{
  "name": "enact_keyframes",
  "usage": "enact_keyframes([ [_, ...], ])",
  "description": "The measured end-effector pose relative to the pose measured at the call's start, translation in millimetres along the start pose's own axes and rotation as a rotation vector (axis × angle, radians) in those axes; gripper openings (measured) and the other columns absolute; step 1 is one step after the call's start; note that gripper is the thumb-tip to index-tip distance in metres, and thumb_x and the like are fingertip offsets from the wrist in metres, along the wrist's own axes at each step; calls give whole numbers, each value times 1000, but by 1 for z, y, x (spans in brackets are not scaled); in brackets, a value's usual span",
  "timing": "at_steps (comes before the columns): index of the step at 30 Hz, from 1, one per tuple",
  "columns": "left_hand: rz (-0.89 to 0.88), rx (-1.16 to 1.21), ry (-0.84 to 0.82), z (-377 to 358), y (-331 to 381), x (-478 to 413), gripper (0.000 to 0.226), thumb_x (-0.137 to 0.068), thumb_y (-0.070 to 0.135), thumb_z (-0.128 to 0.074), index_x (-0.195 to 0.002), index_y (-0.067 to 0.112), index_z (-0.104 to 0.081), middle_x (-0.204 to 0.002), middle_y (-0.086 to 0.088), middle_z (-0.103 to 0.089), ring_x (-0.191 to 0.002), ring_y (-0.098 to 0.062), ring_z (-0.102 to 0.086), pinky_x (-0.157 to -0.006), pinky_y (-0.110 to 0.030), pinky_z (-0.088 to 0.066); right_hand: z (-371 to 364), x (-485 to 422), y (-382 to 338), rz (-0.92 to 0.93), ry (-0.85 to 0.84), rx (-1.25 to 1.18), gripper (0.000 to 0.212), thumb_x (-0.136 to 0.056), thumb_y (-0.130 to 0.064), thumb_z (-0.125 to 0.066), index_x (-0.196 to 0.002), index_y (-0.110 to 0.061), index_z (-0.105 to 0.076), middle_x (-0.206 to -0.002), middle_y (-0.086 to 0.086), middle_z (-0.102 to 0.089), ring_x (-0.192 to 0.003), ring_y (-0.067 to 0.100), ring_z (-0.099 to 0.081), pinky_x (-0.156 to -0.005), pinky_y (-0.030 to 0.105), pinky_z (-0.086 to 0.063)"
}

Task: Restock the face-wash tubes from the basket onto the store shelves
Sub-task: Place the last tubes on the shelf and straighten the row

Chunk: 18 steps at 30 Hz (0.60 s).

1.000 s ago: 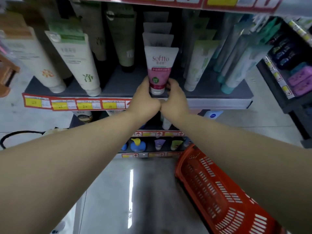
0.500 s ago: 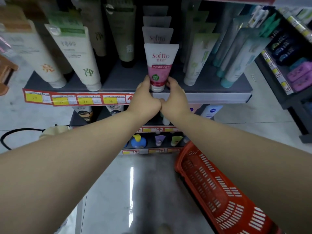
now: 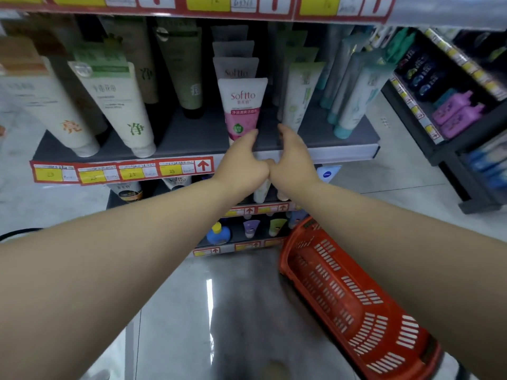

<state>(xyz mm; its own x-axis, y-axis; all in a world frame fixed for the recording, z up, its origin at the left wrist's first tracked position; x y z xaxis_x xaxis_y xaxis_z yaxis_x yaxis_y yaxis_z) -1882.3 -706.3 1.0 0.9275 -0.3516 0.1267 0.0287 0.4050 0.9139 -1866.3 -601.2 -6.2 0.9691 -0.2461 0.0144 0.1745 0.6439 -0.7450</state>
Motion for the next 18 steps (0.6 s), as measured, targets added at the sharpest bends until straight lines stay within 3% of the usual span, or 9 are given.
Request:
enact_keyframes([
  [2, -12, -4, -25, -9, 9, -6, 71, -86, 4, -54, -150, 10, -23, -154, -5, -29, -141, -16, -29, -112, -22, -25, 10, -7, 8, -27, 37, 10, 73, -84, -8, -58, -148, -10, -24, -147, 11, -35, -136, 25, -32, -112, 33, -29],
  [3, -25, -1, -39, -14, 14, -8, 71, -87, 5, -56, -149, 9, -24, -152, -2, -31, -139, -13, -31, -109, -16, -26, 15, -9, 13, -40, 62, 6, 73, -83, -10, -60, -147, -10, -25, -145, 11, -37, -133, 25, -34, -112, 35, -31],
  [5, -42, 22, -48, -24, 21, -13, 63, -88, 1, -57, -145, 6, -32, -134, 7, -41, -121, -1, -37, -86, 4, -31, 23, -16, 22, -47, 93, -16, 75, -78, -11, -60, -146, -9, -29, -139, 10, -43, -128, 27, -40, -109, 41, -36],
  [7, -51, 36, -40, -34, 27, -17, 59, -87, -3, -57, -142, 5, -37, -119, 9, -42, -108, 0, -37, -67, 10, -29, 29, -25, 34, -76, 79, -21, 78, -76, -9, -59, -147, -7, -25, -143, 12, -40, -131, 29, -38, -110, 44, -35],
  [9, -63, 48, -30, -43, 30, -24, 62, -85, 0, -59, -142, 6, -36, -124, 9, -44, -109, 1, -37, -74, 9, -31, 35, -34, 45, -91, 56, -28, 83, -78, -11, -61, -149, -6, -19, -148, 11, -35, -135, 29, -35, -112, 43, -32],
  [12, -65, 24, 20, -49, 36, -36, 64, -82, 13, -61, -140, 4, -36, -130, 0, -49, -110, 0, -37, -92, -14, -38, 41, -49, 54, -75, 35, -48, 84, -81, -17, -64, -149, -7, -16, -150, 11, -33, -137, 28, -33, -113, 43, -31],
  [15, -59, 22, 58, -56, 37, -50, 63, -76, 9, -57, -137, 8, -41, -129, -2, -53, -113, -3, -43, -94, -20, -37, 42, -62, 55, -62, -10, -111, 81, -84, -18, -63, -150, -8, -16, -150, 13, -35, -137, 26, -35, -113, 41, -32],
  [18, -18, 20, 75, -61, 29, -60, 59, -77, -2, -52, -134, 11, -45, -126, -5, -57, -117, -8, -50, -91, -18, -39, 39, -68, 57, -41, -75, -127, 68, -86, -16, -60, -147, -12, -28, -138, 10, -51, -126, 24, -49, -105, 38, -42],
])
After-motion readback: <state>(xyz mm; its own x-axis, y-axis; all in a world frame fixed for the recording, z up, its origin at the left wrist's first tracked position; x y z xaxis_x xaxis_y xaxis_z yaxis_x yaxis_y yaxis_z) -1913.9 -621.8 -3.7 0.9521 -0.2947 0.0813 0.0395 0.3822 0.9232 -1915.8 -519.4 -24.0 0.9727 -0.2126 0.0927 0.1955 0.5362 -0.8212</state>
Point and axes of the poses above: each hand's wrist, its own x-axis away from the middle knuckle, its own z-axis out of the back of the hand, y = z × x, the point moved 5 cm from there along -x, towards the middle knuckle
